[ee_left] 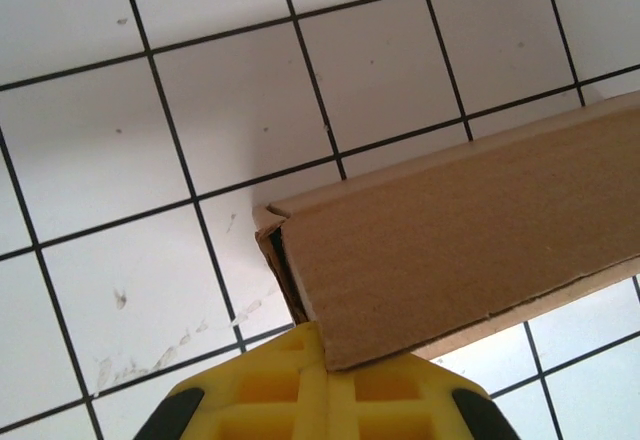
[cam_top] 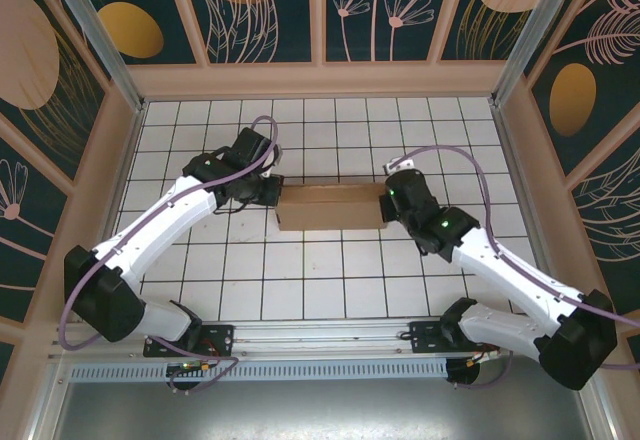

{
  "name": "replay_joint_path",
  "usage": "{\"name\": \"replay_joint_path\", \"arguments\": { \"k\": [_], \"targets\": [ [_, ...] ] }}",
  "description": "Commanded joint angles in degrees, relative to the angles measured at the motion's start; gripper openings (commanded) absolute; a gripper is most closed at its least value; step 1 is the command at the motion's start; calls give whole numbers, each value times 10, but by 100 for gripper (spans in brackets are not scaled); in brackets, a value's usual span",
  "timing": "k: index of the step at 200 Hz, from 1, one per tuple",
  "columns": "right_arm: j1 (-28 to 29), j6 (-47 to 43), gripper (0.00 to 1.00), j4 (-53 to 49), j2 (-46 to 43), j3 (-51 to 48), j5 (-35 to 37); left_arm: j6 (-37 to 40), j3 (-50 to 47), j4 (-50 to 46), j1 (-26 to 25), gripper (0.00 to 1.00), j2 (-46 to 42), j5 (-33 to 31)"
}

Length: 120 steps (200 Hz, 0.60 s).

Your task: Fold the paper box

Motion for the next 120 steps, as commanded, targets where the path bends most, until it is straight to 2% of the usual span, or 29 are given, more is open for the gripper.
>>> {"name": "replay_joint_path", "arguments": {
  "k": [1, 51, 88, 120],
  "targets": [
    [-22, 63, 0, -34, 17, 44, -113, -5, -7, 31, -7, 0, 21, 46],
    [-50, 99, 0, -81, 64, 79, -172, -2, -4, 39, -7, 0, 32, 52],
    [-54, 97, 0, -89, 69, 80, -167, 1, -6, 37, -7, 0, 31, 47],
    [-55, 85, 0, -79, 62, 38, -134, -1, -23, 46, -6, 0, 28, 47]
  ]
}}
